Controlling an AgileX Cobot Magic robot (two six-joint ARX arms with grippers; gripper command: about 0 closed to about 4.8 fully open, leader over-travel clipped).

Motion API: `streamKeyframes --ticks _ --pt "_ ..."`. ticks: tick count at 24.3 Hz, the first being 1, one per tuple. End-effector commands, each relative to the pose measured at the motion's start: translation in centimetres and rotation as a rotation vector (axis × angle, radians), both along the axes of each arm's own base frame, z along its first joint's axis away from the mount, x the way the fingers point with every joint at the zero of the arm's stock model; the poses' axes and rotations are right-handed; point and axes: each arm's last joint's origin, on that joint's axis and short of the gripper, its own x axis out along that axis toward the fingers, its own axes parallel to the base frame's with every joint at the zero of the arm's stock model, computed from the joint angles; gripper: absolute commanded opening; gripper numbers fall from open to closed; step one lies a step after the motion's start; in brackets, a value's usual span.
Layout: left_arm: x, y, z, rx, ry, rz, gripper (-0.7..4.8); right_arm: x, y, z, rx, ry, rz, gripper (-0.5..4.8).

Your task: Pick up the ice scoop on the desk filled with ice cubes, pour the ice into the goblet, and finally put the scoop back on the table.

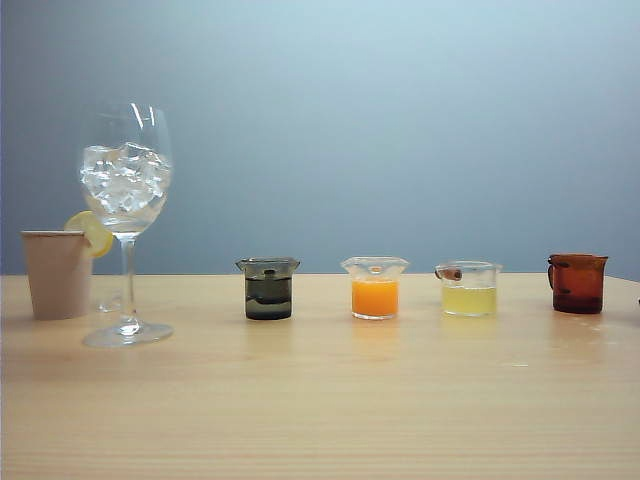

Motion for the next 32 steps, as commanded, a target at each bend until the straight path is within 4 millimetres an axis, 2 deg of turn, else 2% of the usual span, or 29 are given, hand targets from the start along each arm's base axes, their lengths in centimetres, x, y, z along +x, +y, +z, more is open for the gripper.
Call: streamKeyframes --ticks 1,6,11,14,21,26,32 --pt "0.7 -0.6 -1.2 -0.002 0.008 -0.025 -0.05 -1.8 -0.4 -1.2 0.007 -0.065 -0.019 -0.09" --pt "1.9 -1.5 -3.6 0.012 0.034 -0.039 -0.05 -3.7 -1.0 -4.0 0.020 -0.116 -0.043 -0.09" --pt "3.0 -2.3 -6.3 -0.024 0.103 -0.050 -0.05 -4.4 -1.2 -7.5 0.025 -0.065 -0.043 -0.09" --pt "3.6 -2.8 -8.3 -0.013 0.124 -0.051 -0.05 -3.8 -1.0 -10.0 0.054 0.012 -0.056 -0.09" --pt "4.5 -3.4 -12.3 0.016 0.163 -0.042 -0.05 -2.8 -0.7 -14.0 0.019 0.111 -0.074 -0.09" --pt "4.5 -3.4 -12.2 0.027 0.152 -0.054 -0.05 -2.5 -0.6 -15.5 0.011 0.143 -0.077 -0.09" --pt "4.4 -3.4 -12.3 0.023 0.165 -0.065 -0.02 -2.1 -0.7 -15.7 0.003 0.080 -0.124 -0.09"
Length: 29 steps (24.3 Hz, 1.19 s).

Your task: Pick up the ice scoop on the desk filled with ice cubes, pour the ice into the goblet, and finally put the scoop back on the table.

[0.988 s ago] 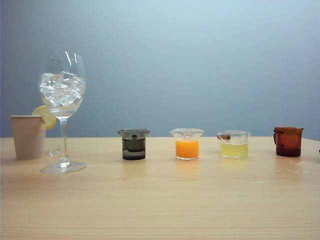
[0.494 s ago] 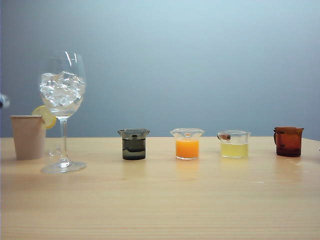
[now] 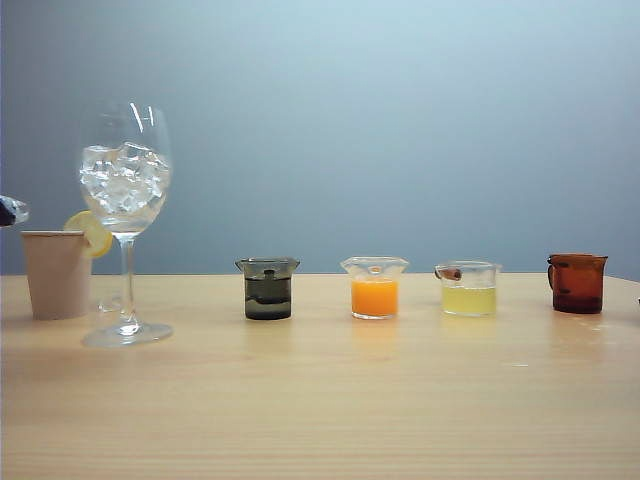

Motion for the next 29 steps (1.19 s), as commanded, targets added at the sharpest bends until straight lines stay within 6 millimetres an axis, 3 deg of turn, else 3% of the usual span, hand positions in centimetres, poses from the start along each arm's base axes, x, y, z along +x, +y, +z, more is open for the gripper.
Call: streamKeyframes --ticks 1,4,10,20,29 --pt "0.0 0.0 -0.1 0.000 0.005 -0.003 -0.02 0.2 0.0 0.0 0.000 -0.046 -0.032 -0.08" --pt "0.0 0.0 -0.1 0.000 0.005 -0.003 -0.02 0.2 0.0 0.0 0.000 -0.046 -0.031 0.24" --pt "0.2 0.2 -0.1 -0.001 0.005 0.021 -0.02 0.2 0.0 0.0 0.000 -0.046 -0.031 0.26" --pt "1.6 4.4 -0.1 -0.004 0.008 0.478 -0.02 0.4 -0.4 -0.1 0.005 -0.057 -0.061 0.25" --pt "1.7 5.8 -0.1 -0.004 0.008 0.623 -0.02 0.8 -2.4 -0.2 0.002 -0.083 -0.280 0.26"
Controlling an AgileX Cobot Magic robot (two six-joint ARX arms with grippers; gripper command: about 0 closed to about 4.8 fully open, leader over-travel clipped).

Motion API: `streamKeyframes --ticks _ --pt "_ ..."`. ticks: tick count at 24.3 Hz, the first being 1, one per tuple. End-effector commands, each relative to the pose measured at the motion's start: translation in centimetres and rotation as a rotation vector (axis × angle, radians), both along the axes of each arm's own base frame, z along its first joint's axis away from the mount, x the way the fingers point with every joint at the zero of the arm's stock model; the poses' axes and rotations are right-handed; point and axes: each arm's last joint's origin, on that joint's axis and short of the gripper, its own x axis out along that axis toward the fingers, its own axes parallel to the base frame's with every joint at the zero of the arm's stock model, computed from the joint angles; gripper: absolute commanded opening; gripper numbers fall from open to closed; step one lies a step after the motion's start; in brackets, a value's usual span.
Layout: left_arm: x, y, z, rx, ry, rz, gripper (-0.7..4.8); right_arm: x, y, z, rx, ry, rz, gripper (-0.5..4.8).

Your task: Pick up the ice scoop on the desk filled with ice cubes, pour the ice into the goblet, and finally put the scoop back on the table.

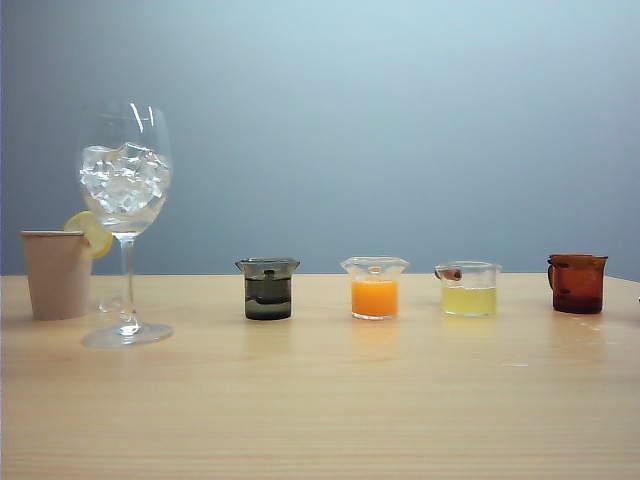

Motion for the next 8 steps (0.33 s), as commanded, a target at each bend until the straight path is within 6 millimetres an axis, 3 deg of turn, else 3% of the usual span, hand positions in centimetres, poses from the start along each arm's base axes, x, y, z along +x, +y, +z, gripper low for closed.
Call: streamKeyframes --ticks 1,8 --pt "0.00 0.11 -0.08 0.001 0.003 0.013 -0.02 0.06 -0.50 -0.02 -0.002 -0.008 -0.053 0.26" --pt "0.00 0.07 -0.08 0.001 0.004 0.007 -0.02 0.06 -0.80 -0.01 -0.002 -0.008 -0.084 0.26"
